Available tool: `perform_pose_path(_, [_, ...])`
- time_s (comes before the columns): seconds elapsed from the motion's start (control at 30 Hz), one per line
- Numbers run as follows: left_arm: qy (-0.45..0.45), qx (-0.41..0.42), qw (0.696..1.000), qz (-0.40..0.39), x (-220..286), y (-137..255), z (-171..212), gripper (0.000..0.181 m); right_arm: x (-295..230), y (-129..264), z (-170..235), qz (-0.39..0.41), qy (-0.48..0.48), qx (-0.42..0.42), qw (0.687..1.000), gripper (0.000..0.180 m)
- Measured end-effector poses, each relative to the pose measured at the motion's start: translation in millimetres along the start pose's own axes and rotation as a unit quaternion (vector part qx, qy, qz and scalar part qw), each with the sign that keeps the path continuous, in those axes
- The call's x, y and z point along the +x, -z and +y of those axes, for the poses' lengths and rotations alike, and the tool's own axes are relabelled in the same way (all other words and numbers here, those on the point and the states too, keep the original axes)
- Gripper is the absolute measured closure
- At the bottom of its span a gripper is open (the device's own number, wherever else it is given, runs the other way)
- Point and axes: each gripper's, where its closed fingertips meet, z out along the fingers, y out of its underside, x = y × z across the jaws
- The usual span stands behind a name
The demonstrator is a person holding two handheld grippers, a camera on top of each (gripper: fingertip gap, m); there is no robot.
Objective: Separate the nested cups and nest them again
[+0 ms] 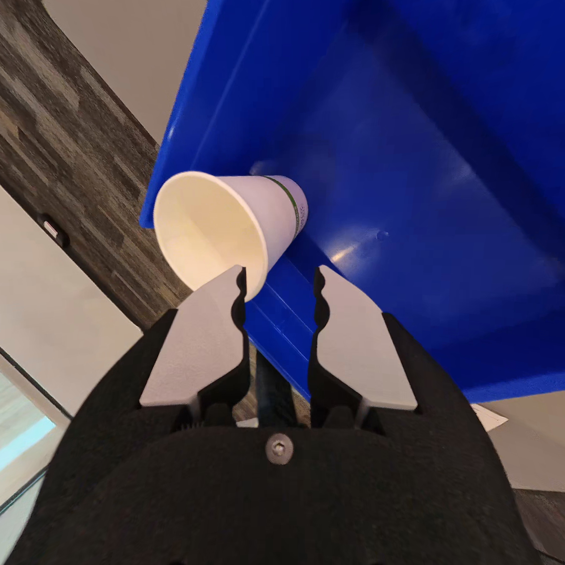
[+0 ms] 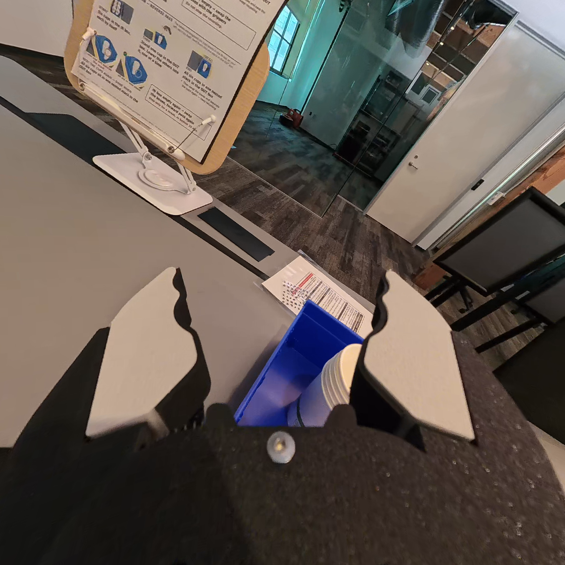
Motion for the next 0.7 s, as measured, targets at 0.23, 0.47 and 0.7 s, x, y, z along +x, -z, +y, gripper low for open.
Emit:
perform_pose_path(0.23, [-0.003,-0.004,1.0,0.019,-1.2,-22.9,0.3,0.149,-1.2,-1.2,11.7,-0.003,-0.016,-0.015,1.0,0.064])
perform_pose_path(0.47, [-0.006,-0.004,0.999,0.037,5.6,-33.8,-3.0,0.164,-7.1,-10.2,12.9,-0.016,-0.028,-0.012,0.999,0.064])
perform_pose_path(0.7, [-0.002,-0.001,0.999,0.053,12.5,-31.7,-0.7,0.18,-15.9,-17.3,15.4,-0.03,-0.023,-0.016,0.999,0.064])
